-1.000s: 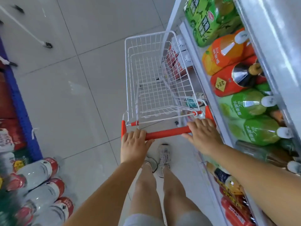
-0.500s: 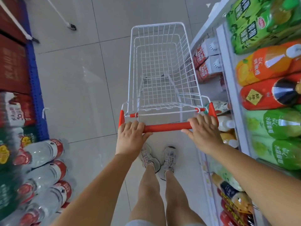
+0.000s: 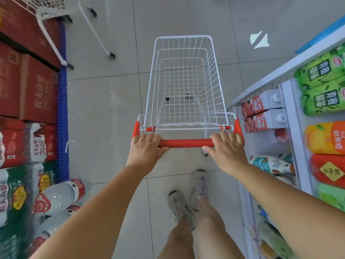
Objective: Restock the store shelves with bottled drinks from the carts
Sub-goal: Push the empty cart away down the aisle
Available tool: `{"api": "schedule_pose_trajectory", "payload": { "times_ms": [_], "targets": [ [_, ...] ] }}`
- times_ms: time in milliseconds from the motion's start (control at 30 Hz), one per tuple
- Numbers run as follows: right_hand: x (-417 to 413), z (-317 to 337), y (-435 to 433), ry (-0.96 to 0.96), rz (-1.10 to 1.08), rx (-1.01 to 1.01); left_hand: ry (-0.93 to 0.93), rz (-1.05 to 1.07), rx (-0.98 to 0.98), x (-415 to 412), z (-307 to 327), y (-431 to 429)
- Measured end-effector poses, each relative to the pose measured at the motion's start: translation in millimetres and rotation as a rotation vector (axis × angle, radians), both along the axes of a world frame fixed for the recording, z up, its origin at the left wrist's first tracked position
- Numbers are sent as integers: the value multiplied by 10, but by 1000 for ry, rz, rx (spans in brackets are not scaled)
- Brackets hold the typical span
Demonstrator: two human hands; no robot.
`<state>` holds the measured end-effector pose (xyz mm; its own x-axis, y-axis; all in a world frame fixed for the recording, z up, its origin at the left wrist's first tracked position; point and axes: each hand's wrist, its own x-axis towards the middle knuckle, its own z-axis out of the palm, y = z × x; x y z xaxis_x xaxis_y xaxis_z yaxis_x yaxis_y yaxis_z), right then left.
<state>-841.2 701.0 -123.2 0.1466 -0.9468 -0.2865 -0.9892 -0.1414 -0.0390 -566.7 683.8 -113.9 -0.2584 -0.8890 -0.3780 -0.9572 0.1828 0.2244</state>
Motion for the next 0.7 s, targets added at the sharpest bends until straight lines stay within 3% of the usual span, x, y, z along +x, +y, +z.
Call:
{"api": "schedule_pose_trajectory", "payload": {
  "times_ms": [333, 700],
  "targets": [
    [432, -41, -1806, -29, 44, -139, 22, 67, -82, 425, -22, -1645],
    [909, 22, -3922, -70, 85, -23, 4, 123, -15, 888, 26, -3621]
  ]
}}
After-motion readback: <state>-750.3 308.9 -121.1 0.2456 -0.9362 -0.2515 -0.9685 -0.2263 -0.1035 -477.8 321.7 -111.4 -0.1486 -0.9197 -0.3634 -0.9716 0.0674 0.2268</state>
